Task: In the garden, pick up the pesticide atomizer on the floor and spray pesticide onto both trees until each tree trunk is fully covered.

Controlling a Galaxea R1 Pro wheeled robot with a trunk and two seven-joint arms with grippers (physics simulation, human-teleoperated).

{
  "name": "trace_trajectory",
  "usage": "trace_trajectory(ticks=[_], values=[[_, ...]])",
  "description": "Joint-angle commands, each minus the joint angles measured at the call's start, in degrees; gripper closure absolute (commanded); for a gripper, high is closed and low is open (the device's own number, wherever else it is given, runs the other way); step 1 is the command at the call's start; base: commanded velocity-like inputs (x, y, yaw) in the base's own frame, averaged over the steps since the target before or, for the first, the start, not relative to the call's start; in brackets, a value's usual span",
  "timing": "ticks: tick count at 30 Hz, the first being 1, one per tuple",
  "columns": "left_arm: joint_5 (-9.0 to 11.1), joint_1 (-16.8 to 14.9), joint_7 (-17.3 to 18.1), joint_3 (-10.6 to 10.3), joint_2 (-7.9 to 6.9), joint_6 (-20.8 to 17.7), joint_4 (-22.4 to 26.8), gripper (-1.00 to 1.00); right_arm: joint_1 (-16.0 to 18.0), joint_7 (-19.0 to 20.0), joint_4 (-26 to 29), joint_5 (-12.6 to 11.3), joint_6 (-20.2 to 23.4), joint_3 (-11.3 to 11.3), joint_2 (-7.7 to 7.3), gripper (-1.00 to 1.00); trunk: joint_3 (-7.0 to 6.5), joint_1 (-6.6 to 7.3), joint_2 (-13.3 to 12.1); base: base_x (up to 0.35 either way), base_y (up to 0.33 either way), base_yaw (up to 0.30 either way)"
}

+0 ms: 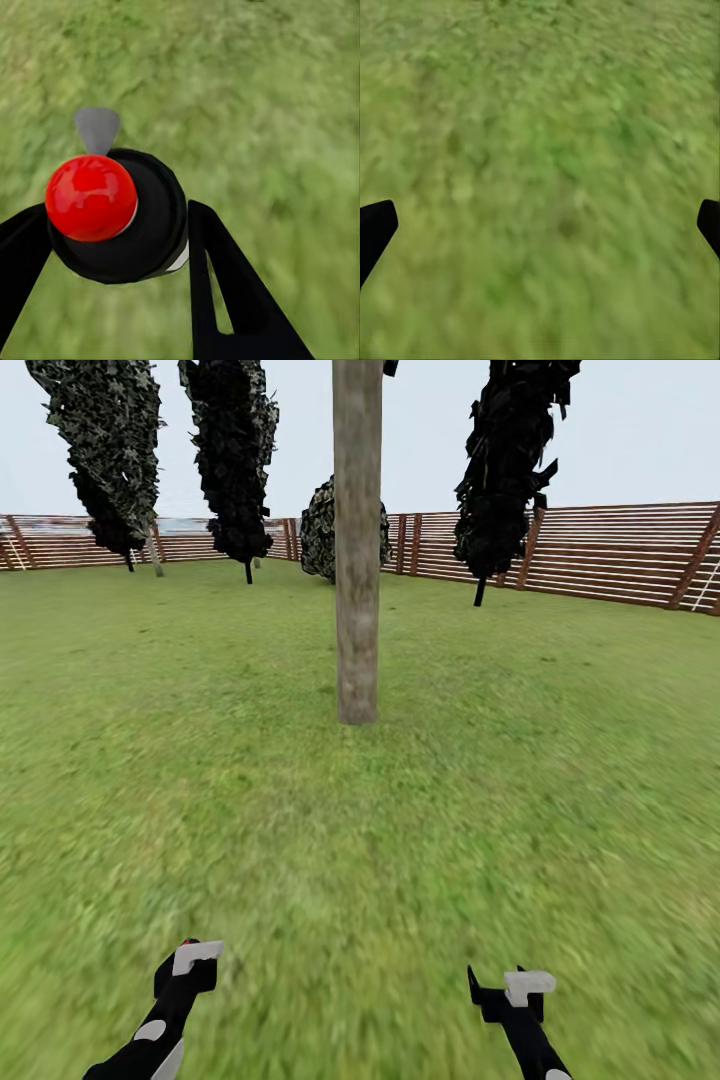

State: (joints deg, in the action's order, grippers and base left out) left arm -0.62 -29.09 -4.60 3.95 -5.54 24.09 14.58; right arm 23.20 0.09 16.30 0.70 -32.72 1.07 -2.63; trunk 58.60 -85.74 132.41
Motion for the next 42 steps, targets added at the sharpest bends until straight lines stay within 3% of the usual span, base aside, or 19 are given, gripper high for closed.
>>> trace_trajectory(ticks=[1, 42], values=[[0.0, 0.0, 0.0, 0.0, 0.0, 0.0, 0.0, 1.0, 0.0, 0.0, 0.0, 0.0, 0.0, 0.0, 0.0, -1.0, 0.0, 0.0, 0.0, 0.338, 0.0, 0.0], [0.0, 0.0, 0.0, 0.0, 0.0, 0.0, 0.0, 1.0, 0.0, -0.2, 0.0, 0.1, 0.0, 0.0, 0.07, -1.0, 0.0, 0.0, 0.0, 0.338, 0.0, 0.0]])
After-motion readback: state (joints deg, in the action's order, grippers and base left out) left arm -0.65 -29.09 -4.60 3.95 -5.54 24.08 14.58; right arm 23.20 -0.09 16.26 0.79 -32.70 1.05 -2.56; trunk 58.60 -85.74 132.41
